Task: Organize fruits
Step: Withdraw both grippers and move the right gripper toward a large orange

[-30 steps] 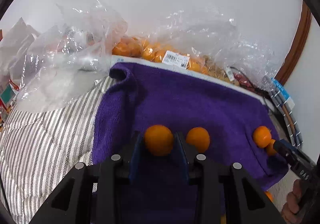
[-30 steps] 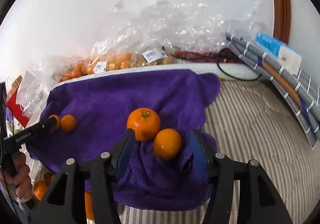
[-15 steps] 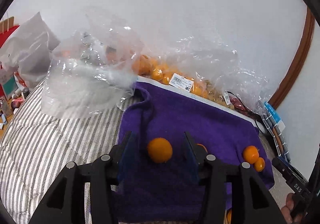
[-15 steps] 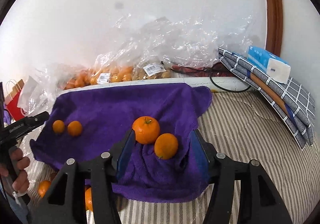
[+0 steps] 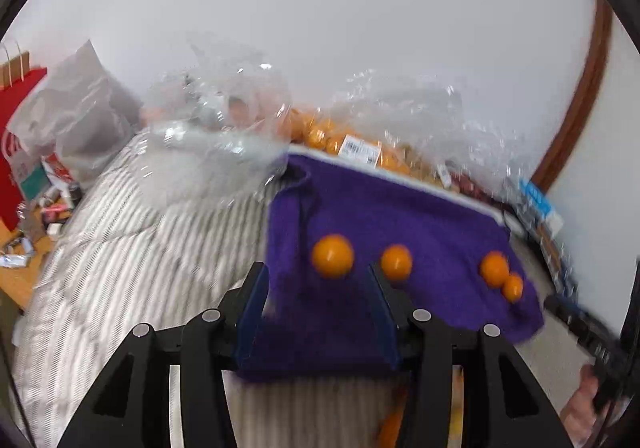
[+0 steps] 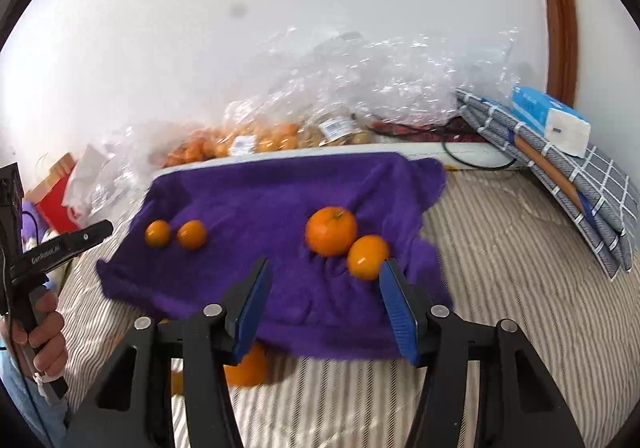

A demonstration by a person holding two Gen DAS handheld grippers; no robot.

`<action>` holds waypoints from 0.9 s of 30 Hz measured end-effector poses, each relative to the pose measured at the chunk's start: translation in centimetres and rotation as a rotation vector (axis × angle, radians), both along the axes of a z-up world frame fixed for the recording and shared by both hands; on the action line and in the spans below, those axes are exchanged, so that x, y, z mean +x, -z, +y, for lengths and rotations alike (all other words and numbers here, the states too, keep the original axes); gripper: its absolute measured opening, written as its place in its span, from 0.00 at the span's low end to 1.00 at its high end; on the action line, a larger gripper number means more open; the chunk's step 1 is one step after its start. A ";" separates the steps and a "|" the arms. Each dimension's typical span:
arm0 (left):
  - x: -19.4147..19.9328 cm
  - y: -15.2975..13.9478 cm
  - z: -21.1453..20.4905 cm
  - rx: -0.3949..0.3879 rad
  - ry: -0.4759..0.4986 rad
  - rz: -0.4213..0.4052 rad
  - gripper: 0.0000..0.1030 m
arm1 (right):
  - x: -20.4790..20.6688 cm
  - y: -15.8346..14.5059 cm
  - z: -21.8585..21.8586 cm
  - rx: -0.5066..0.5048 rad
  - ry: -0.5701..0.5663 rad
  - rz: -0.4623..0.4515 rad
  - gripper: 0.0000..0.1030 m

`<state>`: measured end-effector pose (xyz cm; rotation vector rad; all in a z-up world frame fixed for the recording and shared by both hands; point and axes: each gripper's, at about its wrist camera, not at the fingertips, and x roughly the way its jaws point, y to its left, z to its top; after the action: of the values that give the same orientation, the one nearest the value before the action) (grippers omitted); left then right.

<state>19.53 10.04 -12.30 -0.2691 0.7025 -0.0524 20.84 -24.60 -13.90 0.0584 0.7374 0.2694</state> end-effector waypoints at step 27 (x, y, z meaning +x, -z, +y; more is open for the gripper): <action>-2.2 4.0 0.6 -0.080 0.042 0.106 0.46 | -1.6 4.2 4.0 0.031 -0.223 0.134 0.45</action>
<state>17.34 10.63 -16.31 -0.3355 0.8126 -0.1073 19.27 -20.62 -18.07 0.0235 0.8746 0.4933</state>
